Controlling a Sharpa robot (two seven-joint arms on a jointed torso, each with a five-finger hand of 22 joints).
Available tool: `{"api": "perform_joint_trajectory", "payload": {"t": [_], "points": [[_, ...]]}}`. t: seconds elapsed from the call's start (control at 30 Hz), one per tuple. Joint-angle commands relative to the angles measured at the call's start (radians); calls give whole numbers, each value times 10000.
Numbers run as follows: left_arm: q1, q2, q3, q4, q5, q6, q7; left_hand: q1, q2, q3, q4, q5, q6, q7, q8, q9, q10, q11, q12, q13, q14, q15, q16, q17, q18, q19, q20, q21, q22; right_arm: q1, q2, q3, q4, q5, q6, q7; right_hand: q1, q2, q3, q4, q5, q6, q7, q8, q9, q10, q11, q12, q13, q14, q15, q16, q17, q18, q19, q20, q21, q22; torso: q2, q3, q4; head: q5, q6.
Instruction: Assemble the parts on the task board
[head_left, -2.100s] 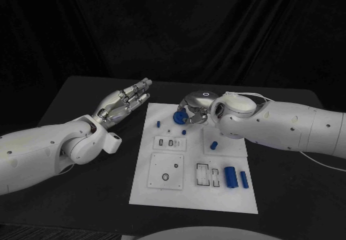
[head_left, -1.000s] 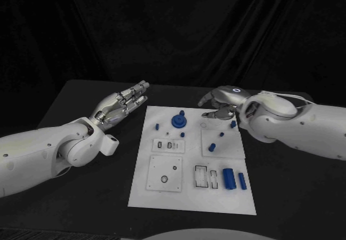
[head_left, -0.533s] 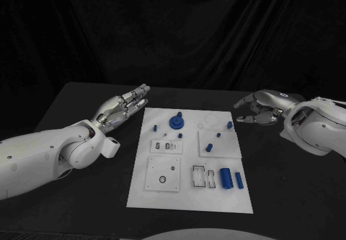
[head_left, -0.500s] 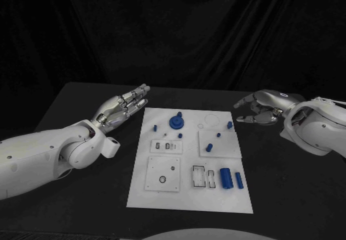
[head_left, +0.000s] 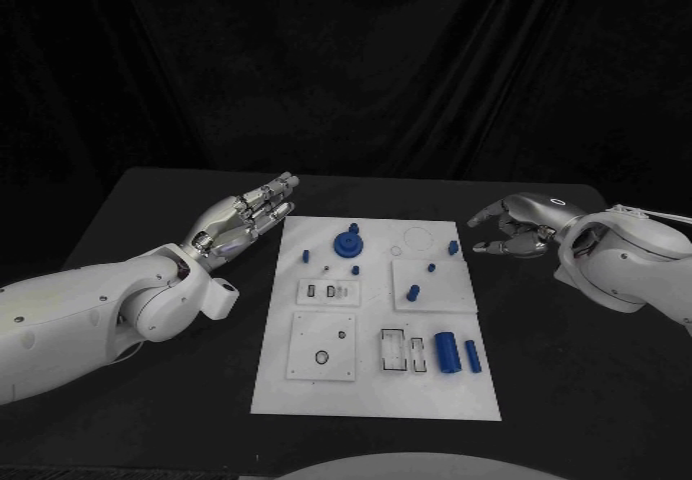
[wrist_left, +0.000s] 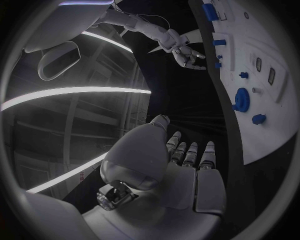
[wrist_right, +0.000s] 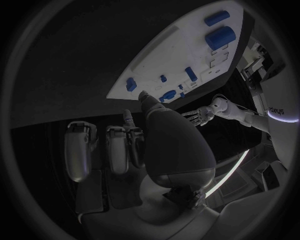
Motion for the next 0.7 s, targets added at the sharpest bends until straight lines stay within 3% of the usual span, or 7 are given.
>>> {"api": "perform_joint_trajectory", "payload": {"t": [0.03, 0.33, 0.43, 0.7], "points": [[-23, 14, 8, 14, 2, 132, 169, 37, 45, 85, 1, 2, 59, 5, 25, 7, 3, 86, -66, -10, -4, 45, -36, -9, 185, -13, 82, -33, -17, -101, 145, 7, -205, -77, -94, 147, 14, -132, -63, 48, -112, -25, 44, -59, -19, 1056, -65, 26, 2634, 1056, -88, 26, 2635, 32, 462, -69, -17, 2273, -8, -2, 6, -37, 45], [-56, 10, 8, 2, 2, 140, 167, 37, 45, 85, 1, 2, 59, 5, 25, 7, 3, 86, -66, -10, -4, 45, -36, -9, 185, -13, 82, -33, -17, -222, 541, 11, -639, -81, -198, 153, 15, -128, -94, 104, -202, 23, 62, -41, -15, 1056, -54, 26, 2634, 1056, -82, 26, 2635, 34, 458, -67, -27, 2269, -15, -4, 10, -86, 30], [-64, 4, 8, -3, 2, 145, 158, 40, 49, 95, -5, 4, 60, 4, 24, 6, 3, 86, -66, -10, -4, 49, -36, -9, 184, -13, 84, -33, -17, -242, 673, 13, -795, -81, -169, 139, 141, -83, -93, 136, 181, 106, 87, -21, -12, 1056, -32, 26, 2634, 1056, -63, 26, 2635, 34, 457, -54, -34, 2268, -18, -7, 10, -84, 38], [-82, 10, 8, -10, 2, 166, 144, 41, 51, 98, -7, 6, 57, 4, 24, 6, 3, 87, -66, -10, -4, 50, -36, -9, 184, -13, 85, -33, -17, -341, 1017, 18, -1192, -82, -67, 107, 174, -69, -92, 142, 284, 138, 100, -11, -9, 1056, -24, 26, 2634, 1056, -57, 26, 2635, 39, 448, -49, -53, 2262, -23, -11, 10, -88, 37]]}}
